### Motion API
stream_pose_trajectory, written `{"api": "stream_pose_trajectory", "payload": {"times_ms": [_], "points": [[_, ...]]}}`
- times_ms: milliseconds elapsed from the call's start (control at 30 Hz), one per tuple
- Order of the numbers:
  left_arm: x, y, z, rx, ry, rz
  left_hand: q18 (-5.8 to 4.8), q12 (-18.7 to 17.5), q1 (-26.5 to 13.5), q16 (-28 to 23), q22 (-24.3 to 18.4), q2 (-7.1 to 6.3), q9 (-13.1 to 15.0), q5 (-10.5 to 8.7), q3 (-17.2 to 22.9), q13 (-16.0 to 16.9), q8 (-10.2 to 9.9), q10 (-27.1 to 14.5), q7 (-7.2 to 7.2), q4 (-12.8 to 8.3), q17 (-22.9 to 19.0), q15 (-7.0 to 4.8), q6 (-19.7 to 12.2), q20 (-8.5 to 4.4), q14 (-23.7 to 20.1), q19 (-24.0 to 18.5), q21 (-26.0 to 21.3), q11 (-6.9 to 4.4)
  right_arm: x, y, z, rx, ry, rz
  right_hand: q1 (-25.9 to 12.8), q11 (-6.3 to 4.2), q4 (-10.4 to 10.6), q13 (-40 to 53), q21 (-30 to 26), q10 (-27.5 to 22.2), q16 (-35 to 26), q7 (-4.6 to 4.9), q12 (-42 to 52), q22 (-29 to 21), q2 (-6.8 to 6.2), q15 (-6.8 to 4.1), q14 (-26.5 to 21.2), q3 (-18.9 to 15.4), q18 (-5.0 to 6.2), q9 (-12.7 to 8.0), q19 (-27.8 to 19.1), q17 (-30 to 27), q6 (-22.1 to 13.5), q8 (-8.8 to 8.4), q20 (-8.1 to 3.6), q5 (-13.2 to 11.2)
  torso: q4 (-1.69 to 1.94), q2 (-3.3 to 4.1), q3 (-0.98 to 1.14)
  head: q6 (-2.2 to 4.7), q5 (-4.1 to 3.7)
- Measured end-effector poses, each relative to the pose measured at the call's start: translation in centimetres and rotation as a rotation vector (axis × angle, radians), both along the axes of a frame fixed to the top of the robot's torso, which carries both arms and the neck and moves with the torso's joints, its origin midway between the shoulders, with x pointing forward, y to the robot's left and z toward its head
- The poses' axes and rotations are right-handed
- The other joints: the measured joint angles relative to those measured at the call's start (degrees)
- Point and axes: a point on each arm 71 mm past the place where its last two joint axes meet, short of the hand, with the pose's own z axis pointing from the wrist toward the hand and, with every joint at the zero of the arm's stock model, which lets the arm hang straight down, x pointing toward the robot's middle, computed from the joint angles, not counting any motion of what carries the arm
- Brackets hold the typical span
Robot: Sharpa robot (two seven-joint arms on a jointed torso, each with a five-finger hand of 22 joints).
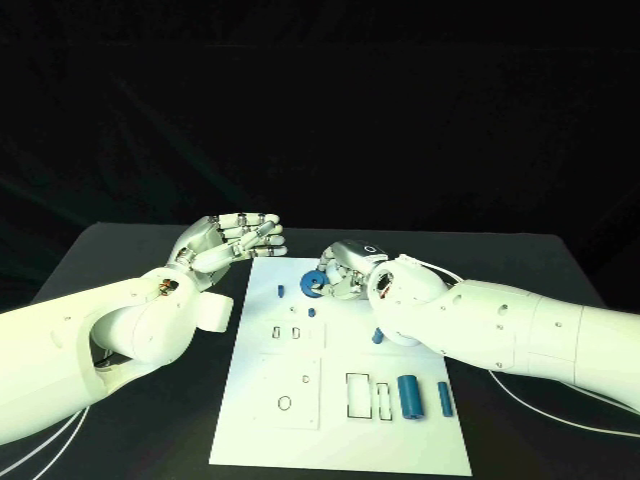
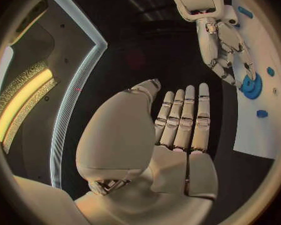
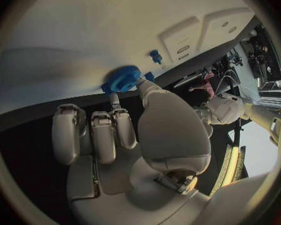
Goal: Assemble the parts on the task board
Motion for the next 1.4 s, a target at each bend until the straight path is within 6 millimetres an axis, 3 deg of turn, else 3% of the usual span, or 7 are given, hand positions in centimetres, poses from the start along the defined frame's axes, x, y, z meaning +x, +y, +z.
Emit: {"api": "stream_pose_trajectory", "payload": {"times_ms": [933,1200,1400], "points": [[0.0,0.3,0.0,0.002,0.001,0.006,0.00,-0.25,0.00,0.00,-0.06,0.00,-0.01,0.00,0.00,0.00,0.00,0.00,-0.10,0.00,0.10,0.00,-0.33,0.00,0.00,0.00,0.00,0.00,-1.0,-1.9,-0.6,-0.009,0.054,0.001,-0.56,0.00,0.00,-0.01,0.00,0.40,0.00,-0.18,0.21,0.03,0.56,0.00,0.00,0.01,0.00,0.10,0.00,-0.02,0.58,0.29,0.00,-0.01,0.03,0.07,0.04,-0.28,-0.02],[0.0,0.6,0.0,0.006,0.002,0.013,0.00,-0.25,0.00,0.00,-0.06,0.00,-0.02,0.00,0.00,0.00,0.00,0.00,-0.10,0.00,0.10,0.00,-0.33,0.00,0.00,0.00,0.00,0.00,-1.1,-5.5,0.7,0.025,0.032,-0.039,0.32,-0.20,-0.83,-0.01,0.00,0.60,0.00,-0.18,0.21,0.02,0.66,-0.01,0.00,1.13,0.00,0.00,0.00,-0.02,0.58,-0.23,0.00,-0.01,-0.07,-0.08,0.03,-0.03,0.11],[0.2,0.9,-0.1,0.009,0.002,0.021,0.00,-0.25,0.00,0.00,-0.05,0.00,-0.02,0.00,0.00,0.00,0.00,0.00,-0.10,0.00,0.10,0.00,-0.33,0.00,0.00,0.00,0.00,0.00,-1.5,-9.3,2.4,0.109,0.040,-0.059,5.01,-0.18,-2.89,-0.01,-1.71,0.58,0.00,0.04,0.08,0.02,-1.01,-0.01,0.00,3.25,-0.01,-0.16,-0.78,-0.02,0.80,-0.95,-0.08,-0.01,-0.12,-0.20,0.07,0.36,-0.34]]}}
